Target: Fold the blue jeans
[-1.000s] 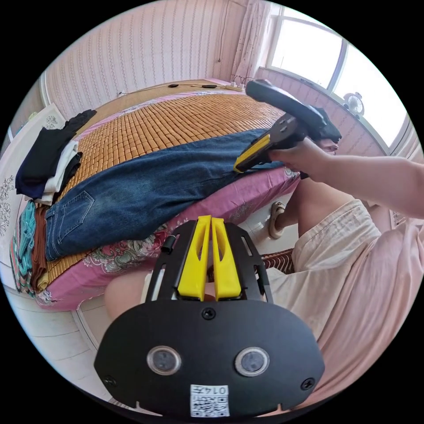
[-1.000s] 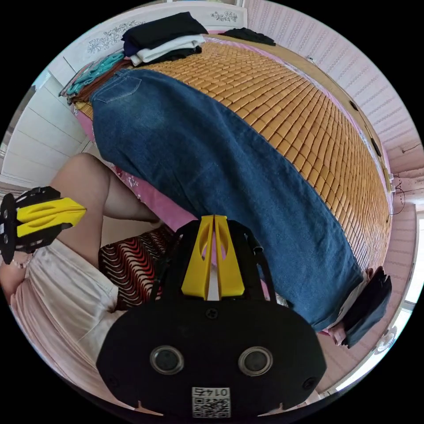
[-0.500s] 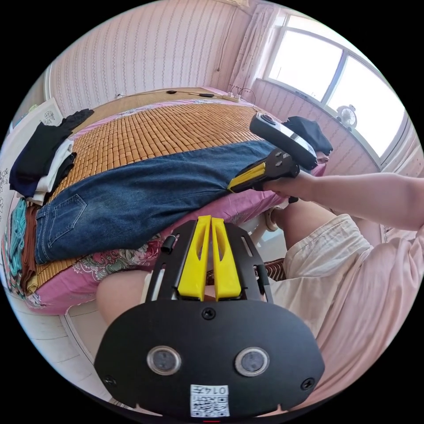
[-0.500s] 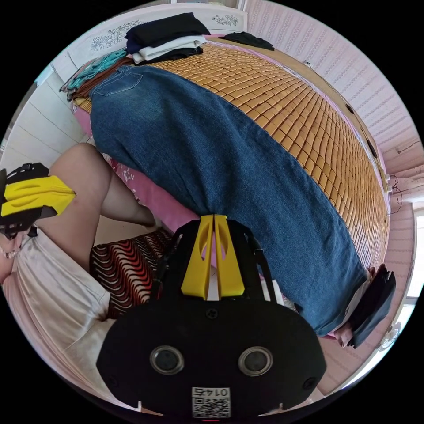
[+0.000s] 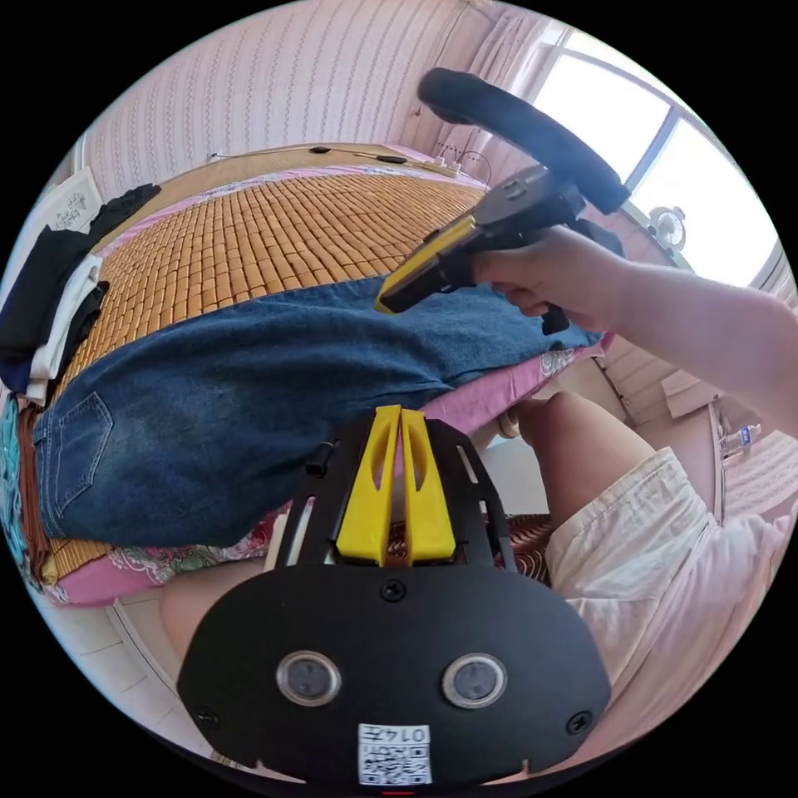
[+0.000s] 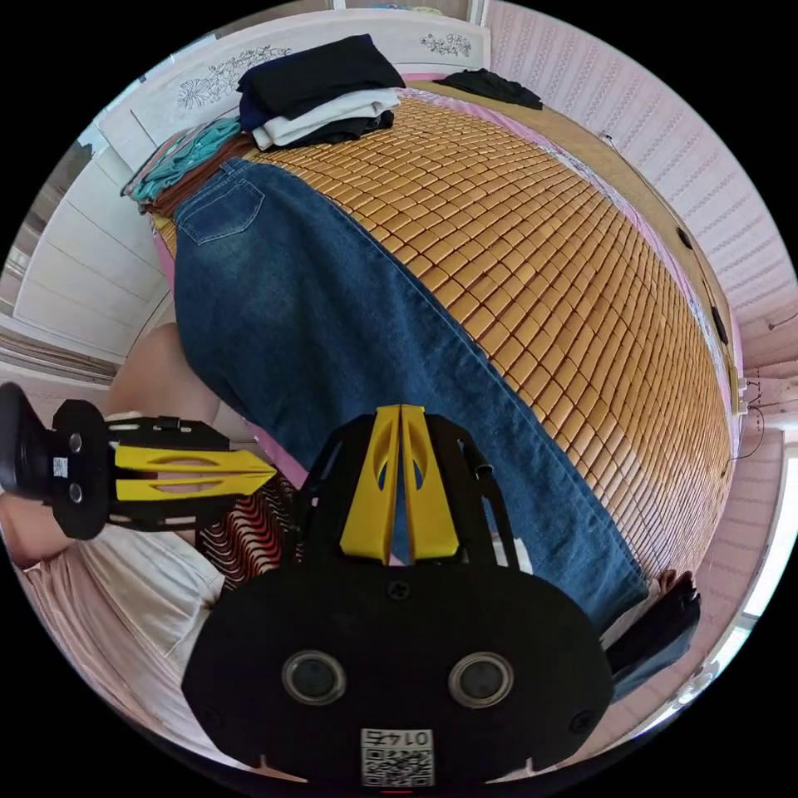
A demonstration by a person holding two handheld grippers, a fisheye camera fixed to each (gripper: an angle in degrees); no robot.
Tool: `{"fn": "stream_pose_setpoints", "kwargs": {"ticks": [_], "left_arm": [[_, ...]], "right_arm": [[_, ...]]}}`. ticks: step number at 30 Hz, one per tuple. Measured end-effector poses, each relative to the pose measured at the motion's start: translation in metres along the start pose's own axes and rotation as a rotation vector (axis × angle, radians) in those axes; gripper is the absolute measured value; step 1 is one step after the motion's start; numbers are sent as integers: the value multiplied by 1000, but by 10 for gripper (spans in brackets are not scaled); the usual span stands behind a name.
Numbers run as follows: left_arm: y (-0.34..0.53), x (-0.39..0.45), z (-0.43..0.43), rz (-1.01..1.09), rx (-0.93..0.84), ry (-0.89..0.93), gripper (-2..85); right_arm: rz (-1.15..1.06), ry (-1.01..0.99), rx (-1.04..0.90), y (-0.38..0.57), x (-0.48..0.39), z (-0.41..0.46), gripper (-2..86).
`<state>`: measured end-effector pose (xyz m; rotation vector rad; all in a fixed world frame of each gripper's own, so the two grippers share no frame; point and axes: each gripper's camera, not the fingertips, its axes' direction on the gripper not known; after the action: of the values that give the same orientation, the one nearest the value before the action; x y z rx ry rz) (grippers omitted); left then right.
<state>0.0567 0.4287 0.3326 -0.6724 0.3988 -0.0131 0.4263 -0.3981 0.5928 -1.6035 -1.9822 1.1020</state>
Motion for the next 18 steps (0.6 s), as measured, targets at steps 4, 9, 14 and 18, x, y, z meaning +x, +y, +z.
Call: {"fn": "stream_pose_setpoints", "kwargs": {"ticks": [4, 9, 14, 18], "left_arm": [[-32, -2, 28, 8, -61, -13, -9], [-50, 2, 56, 94, -123, -50, -10], [-57, 7, 61, 95, -144, -51, -10], [-59, 28, 66, 230, -140, -146, -10]], "right_arm": [[-53, 98, -85, -53, -5, 25, -9], [-81, 99, -215, -99, 2, 59, -6], [-265, 142, -348, -124, -2, 69, -5], [-349, 116, -468, -137, 3, 73, -7]]}}
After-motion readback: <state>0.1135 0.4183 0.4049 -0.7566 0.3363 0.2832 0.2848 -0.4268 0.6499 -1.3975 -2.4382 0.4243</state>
